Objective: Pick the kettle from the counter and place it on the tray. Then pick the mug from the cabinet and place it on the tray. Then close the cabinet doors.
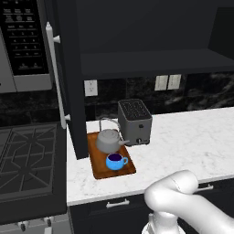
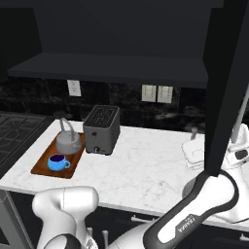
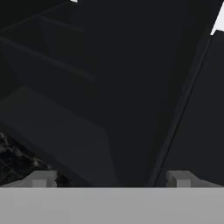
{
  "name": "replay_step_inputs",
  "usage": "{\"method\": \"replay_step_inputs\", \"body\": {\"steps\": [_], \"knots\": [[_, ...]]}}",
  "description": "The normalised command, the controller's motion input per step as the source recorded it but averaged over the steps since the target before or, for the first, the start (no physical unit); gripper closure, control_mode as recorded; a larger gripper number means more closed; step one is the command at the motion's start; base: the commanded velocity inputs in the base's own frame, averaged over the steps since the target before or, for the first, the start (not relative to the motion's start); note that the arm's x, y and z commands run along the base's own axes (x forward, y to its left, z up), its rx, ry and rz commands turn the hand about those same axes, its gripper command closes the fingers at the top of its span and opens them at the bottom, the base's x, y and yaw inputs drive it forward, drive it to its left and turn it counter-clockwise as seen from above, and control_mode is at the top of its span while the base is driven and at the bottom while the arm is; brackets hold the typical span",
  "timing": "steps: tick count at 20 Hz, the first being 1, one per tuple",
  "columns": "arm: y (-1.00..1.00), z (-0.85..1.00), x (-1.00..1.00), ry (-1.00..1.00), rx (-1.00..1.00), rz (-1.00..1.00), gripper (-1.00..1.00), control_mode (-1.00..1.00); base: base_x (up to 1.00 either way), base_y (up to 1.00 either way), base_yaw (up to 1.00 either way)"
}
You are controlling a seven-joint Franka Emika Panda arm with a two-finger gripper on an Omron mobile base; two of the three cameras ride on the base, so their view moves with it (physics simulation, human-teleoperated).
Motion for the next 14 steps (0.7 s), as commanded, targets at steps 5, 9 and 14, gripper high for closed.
{"method": "replay_step_inputs", "body": {"steps": [5, 9, 14], "knots": [[-0.19, 0.46, -0.07, -0.05, -0.12, 0.00, -1.00, -1.00, 0.00, 0.00, 0.00], [0.02, 0.38, -0.21, -0.07, -0.28, 0.01, -1.00, -1.00, 0.00, 0.00, 0.00], [0.28, 0.37, -0.15, -0.03, -0.34, 0.01, -1.00, -1.00, 0.00, 0.00, 0.00]]}}
